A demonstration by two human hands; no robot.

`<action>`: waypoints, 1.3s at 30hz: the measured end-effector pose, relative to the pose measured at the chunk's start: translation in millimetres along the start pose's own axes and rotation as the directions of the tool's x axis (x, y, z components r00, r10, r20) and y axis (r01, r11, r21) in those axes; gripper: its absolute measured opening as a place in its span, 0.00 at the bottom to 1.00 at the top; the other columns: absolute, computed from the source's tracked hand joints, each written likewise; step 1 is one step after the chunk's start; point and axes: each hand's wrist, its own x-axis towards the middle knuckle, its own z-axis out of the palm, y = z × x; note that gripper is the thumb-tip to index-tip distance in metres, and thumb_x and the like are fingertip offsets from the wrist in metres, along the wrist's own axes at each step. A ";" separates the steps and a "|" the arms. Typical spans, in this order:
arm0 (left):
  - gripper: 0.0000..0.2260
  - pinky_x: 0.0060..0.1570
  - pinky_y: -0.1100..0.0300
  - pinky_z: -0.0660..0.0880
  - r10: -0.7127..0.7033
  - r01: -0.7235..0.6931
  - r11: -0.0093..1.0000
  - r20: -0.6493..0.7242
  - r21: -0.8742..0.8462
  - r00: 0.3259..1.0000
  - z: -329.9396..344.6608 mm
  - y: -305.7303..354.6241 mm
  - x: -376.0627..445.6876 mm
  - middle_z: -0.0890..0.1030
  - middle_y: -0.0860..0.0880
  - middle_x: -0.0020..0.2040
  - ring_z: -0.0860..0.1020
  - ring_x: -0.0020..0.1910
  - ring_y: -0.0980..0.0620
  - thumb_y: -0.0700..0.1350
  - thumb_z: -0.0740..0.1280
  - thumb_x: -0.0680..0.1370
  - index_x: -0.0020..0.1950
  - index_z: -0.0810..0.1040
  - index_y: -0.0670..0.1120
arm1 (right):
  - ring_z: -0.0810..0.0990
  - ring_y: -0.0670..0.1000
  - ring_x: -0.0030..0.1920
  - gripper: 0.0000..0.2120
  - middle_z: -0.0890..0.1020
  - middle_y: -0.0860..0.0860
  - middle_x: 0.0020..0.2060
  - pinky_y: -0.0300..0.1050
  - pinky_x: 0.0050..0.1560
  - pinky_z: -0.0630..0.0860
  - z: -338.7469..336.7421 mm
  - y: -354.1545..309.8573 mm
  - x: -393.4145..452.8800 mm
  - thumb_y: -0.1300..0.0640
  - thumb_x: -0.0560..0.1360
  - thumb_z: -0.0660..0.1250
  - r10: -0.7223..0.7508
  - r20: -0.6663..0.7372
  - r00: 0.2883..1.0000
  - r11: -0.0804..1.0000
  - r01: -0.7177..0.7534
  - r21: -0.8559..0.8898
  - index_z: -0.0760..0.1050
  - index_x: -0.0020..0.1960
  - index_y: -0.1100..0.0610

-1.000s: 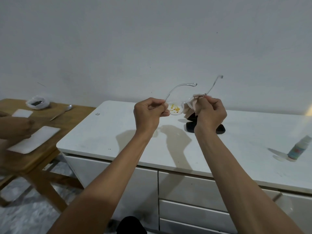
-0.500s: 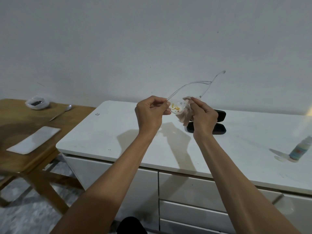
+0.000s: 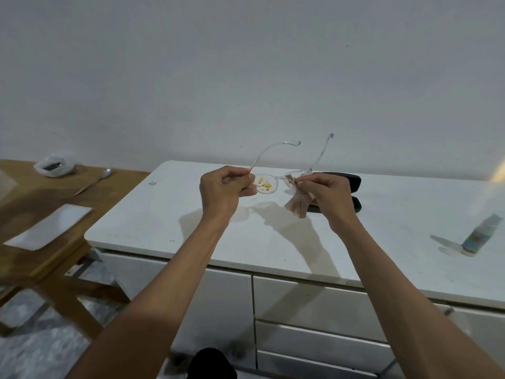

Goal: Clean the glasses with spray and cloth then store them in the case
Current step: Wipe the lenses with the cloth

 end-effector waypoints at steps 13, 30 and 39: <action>0.05 0.39 0.57 0.83 0.052 -0.052 0.999 0.009 -0.012 0.999 4.9 5.4 -3.0 0.85 0.39 0.37 0.84 0.33 0.44 0.30 0.75 0.72 0.48 0.84 0.33 | 0.87 0.53 0.45 0.09 0.87 0.53 0.36 0.53 0.60 0.81 10.5 -0.2 -2.4 0.56 0.74 0.74 -0.169 -0.220 0.961 0.985 0.161 -0.054 0.87 0.54 0.52; 0.05 0.40 0.54 0.84 0.103 -0.104 0.994 -0.029 -0.018 0.994 23.6 -0.3 -13.4 0.84 0.40 0.34 0.84 0.32 0.44 0.30 0.75 0.73 0.43 0.84 0.38 | 0.80 0.57 0.30 0.15 0.84 0.60 0.30 0.49 0.42 0.81 24.1 -14.3 1.5 0.65 0.76 0.65 -0.064 -0.144 0.987 0.994 0.076 0.076 0.88 0.45 0.51; 0.04 0.37 0.57 0.83 0.070 -0.070 0.997 -0.015 -0.016 0.997 15.6 0.7 -6.8 0.84 0.37 0.36 0.84 0.31 0.44 0.30 0.75 0.73 0.44 0.84 0.37 | 0.85 0.48 0.38 0.13 0.86 0.53 0.34 0.44 0.46 0.80 6.7 -2.5 5.6 0.64 0.75 0.65 -0.040 -0.054 0.998 0.998 0.037 -0.049 0.86 0.40 0.53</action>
